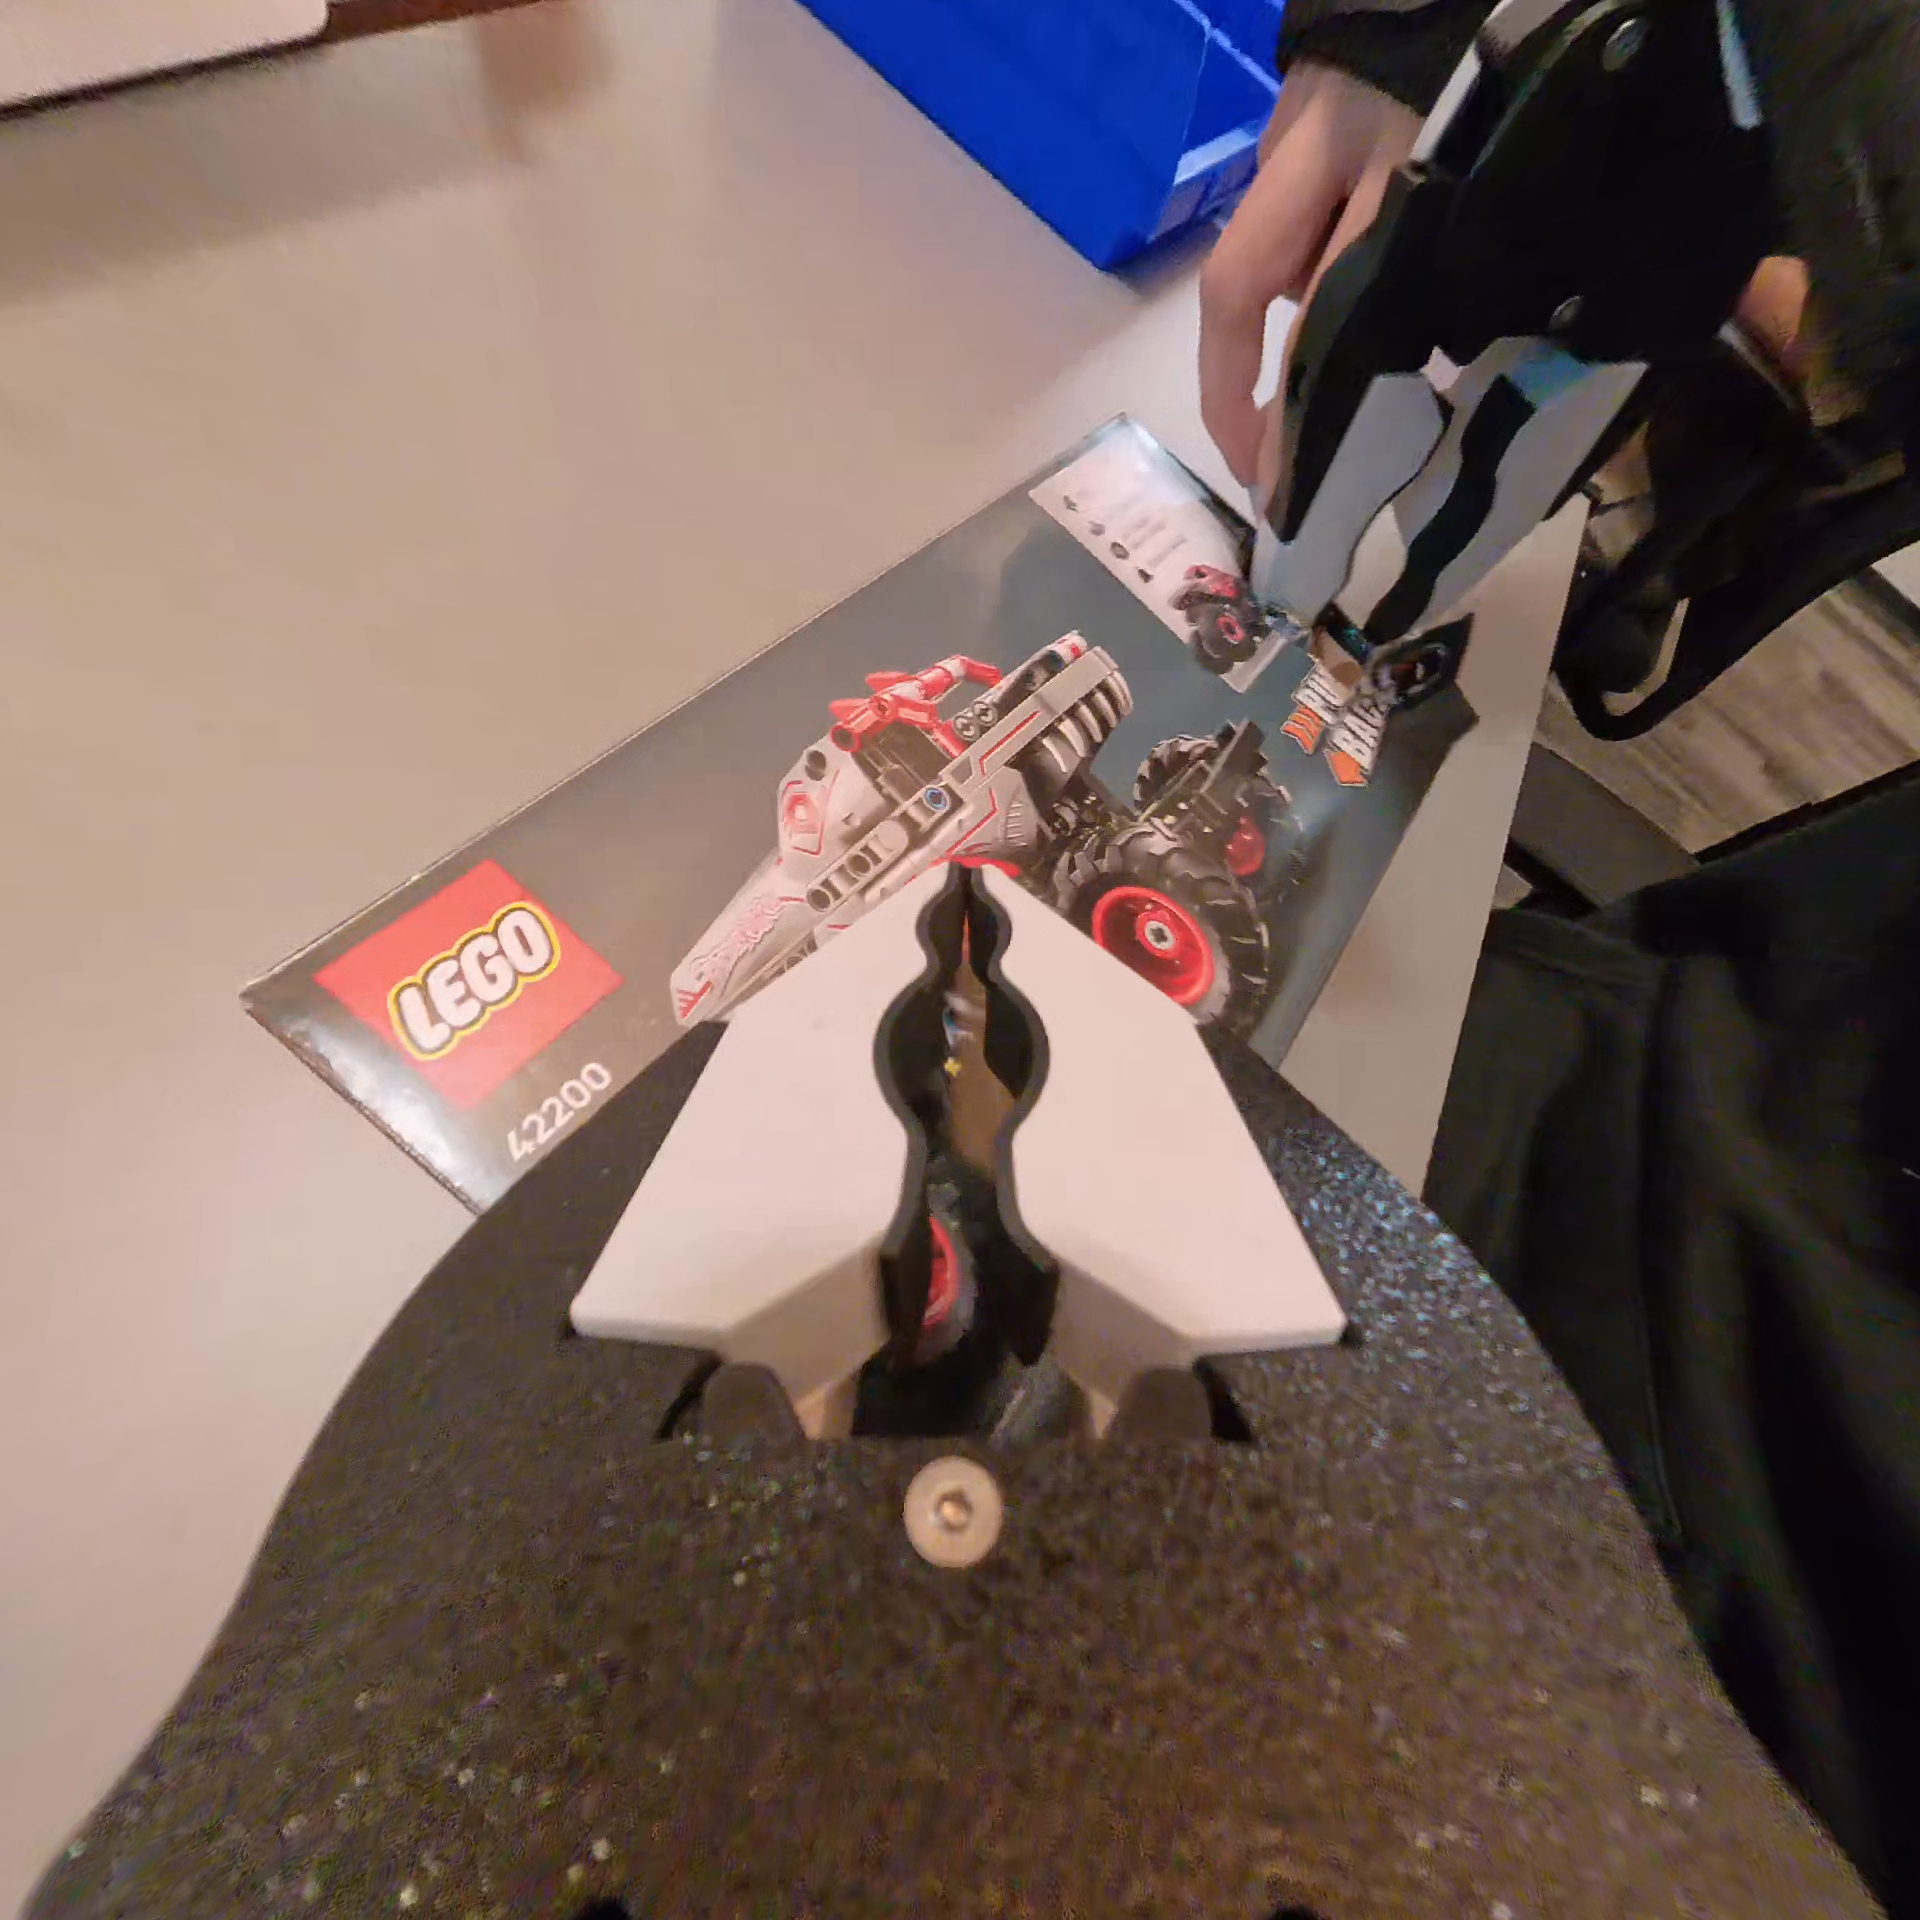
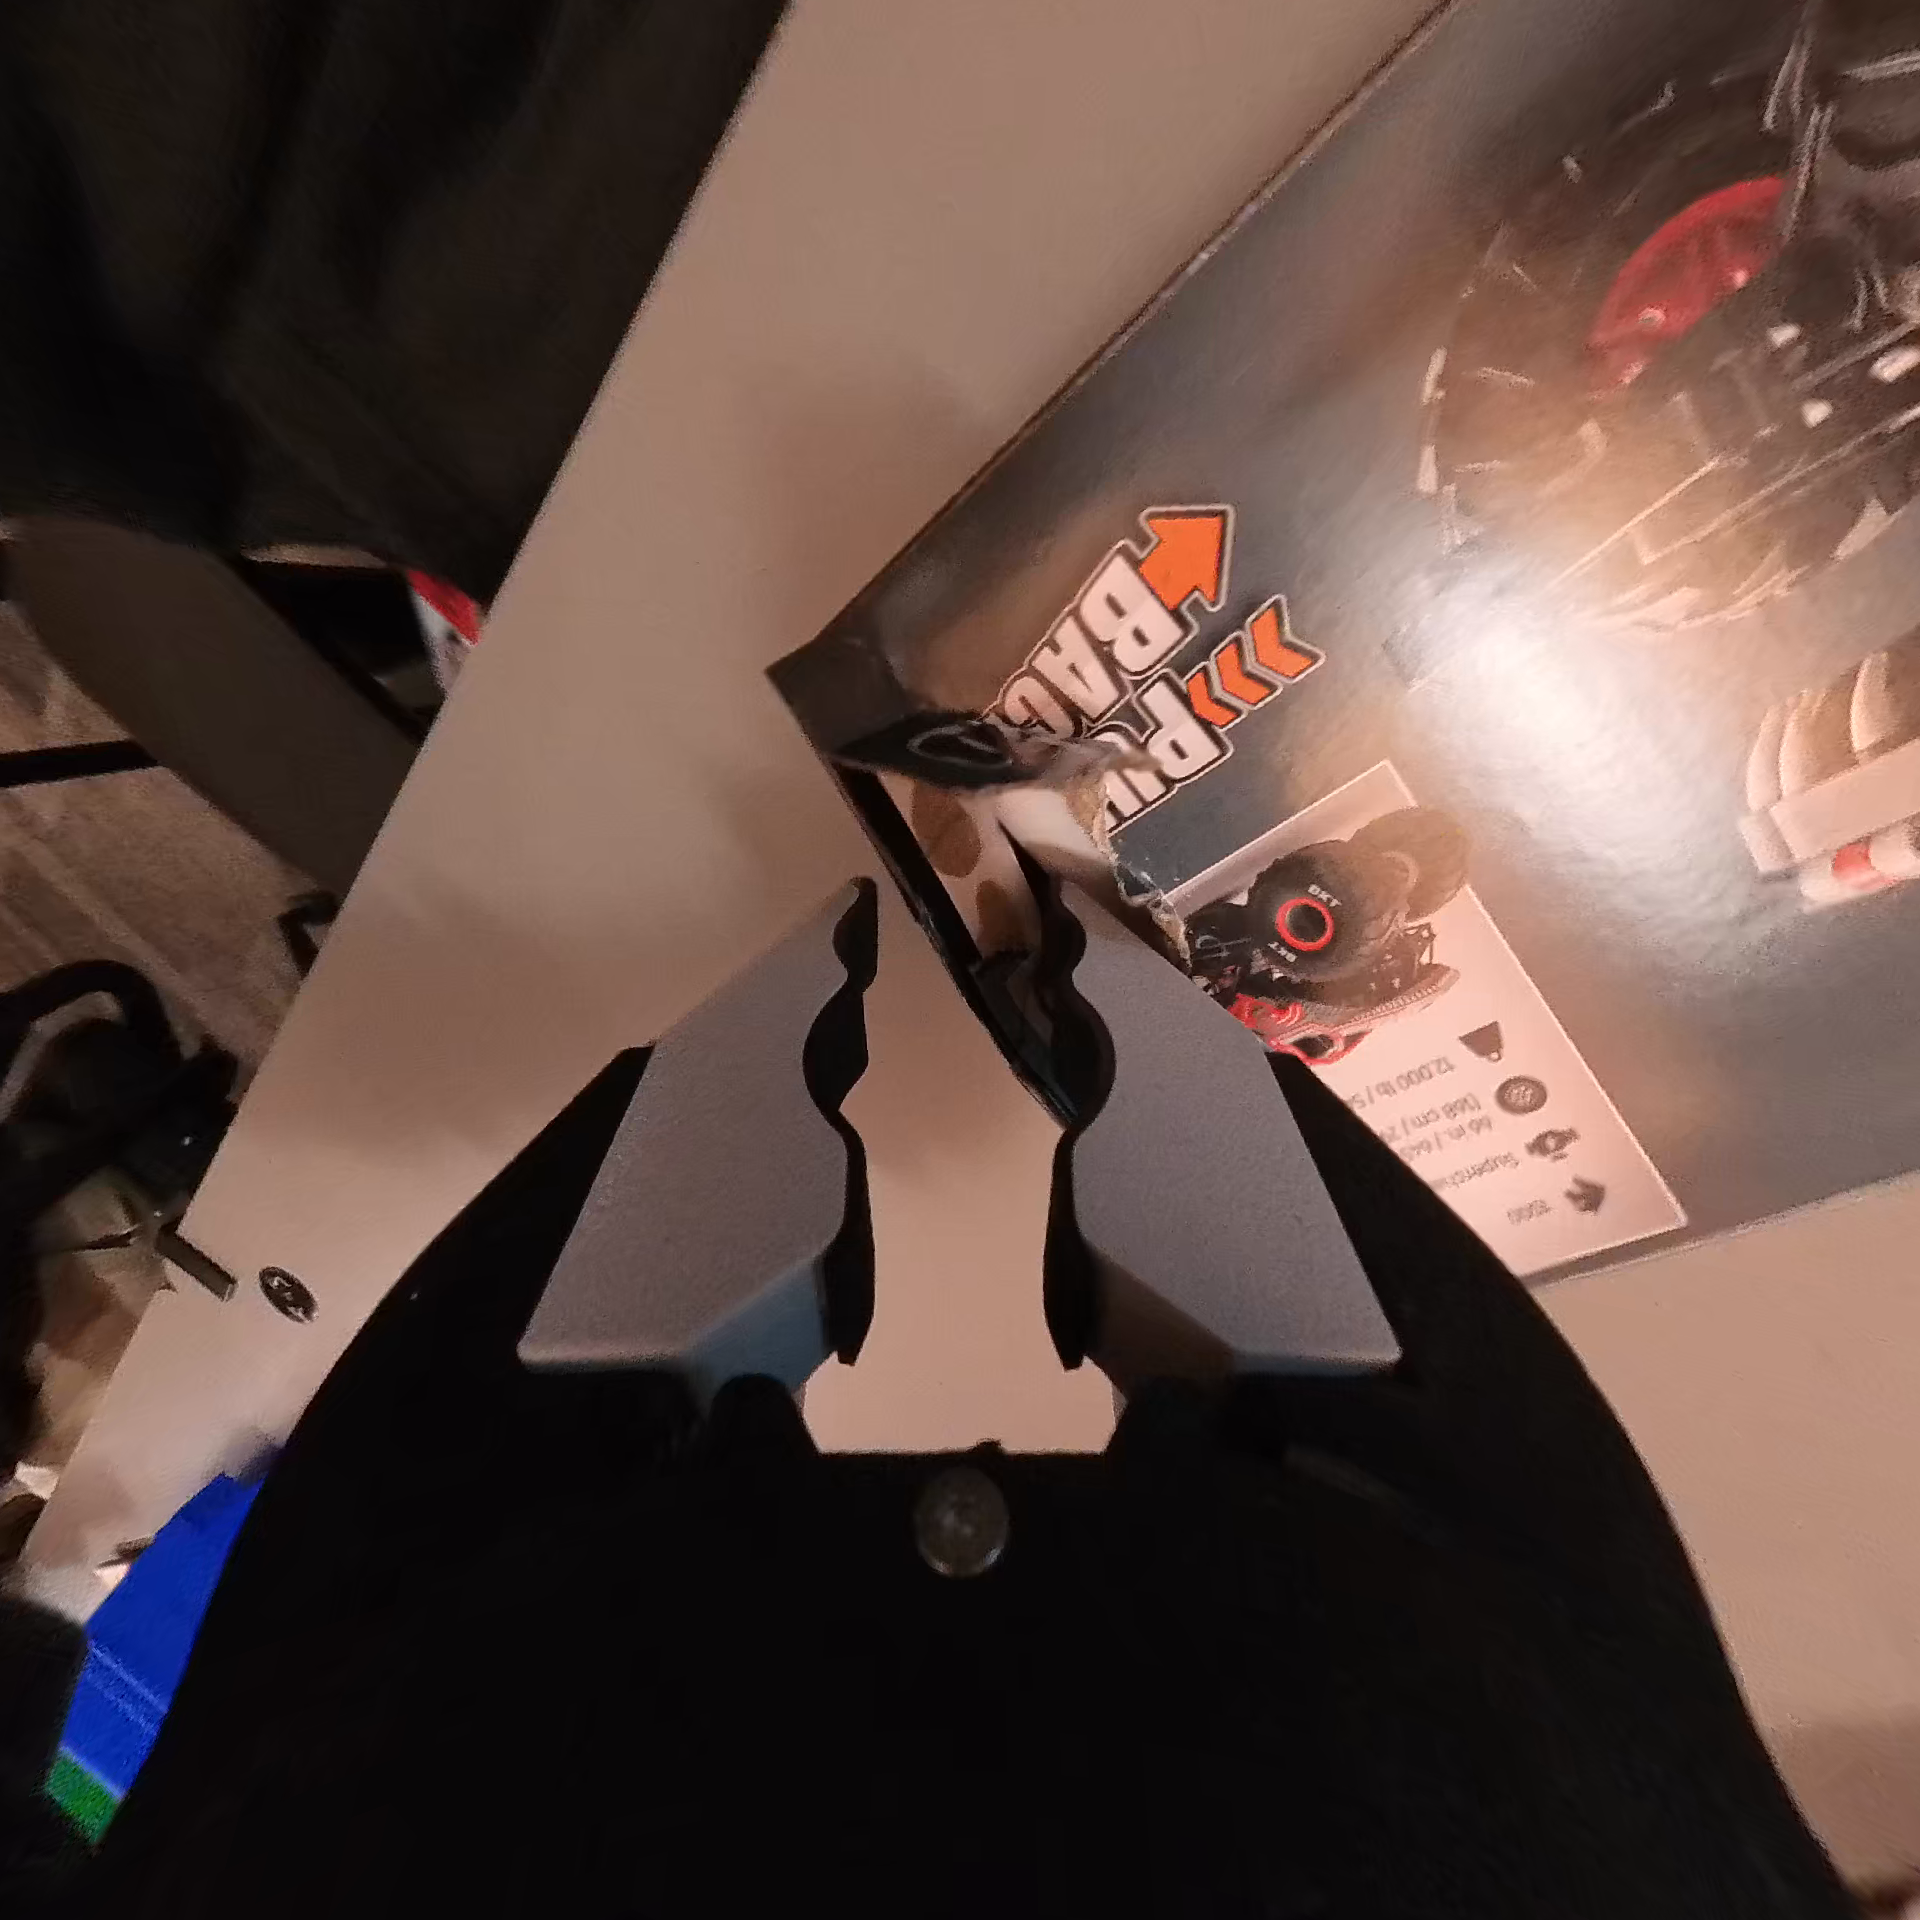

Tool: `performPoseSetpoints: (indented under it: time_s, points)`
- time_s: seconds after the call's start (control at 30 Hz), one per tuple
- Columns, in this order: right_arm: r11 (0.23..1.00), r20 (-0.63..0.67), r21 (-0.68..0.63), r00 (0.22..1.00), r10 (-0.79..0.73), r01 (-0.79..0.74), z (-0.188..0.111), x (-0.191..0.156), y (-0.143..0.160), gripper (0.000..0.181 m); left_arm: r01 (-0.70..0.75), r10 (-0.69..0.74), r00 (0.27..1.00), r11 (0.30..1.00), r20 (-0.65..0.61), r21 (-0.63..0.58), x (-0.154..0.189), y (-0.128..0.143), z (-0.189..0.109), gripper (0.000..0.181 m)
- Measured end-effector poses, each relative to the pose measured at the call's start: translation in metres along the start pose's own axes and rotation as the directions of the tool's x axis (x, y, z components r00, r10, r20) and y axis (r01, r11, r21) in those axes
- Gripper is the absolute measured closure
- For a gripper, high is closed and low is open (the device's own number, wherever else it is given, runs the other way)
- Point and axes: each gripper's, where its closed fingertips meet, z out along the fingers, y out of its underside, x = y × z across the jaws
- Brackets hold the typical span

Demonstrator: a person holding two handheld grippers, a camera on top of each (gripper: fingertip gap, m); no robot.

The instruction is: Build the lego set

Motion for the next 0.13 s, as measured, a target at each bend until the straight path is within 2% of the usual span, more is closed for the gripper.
performPoseSetpoints:
  time_s: [0.07,0.13]
  points:
    - [0.996,0.048,0.086,0.999,-0.021,0.016,0.002,-0.005,-0.01,0.156,0.018,-0.017,0.999,0.999,0.038,-0.04,-0.007,0.002,0.002,0.181]
    - [0.994,0.064,0.108,0.998,0.003,-0.01,0.001,-0.005,-0.011,0.158,0.015,-0.005,0.994,0.996,0.111,-0.087,-0.014,0.003,0.005,0.181]
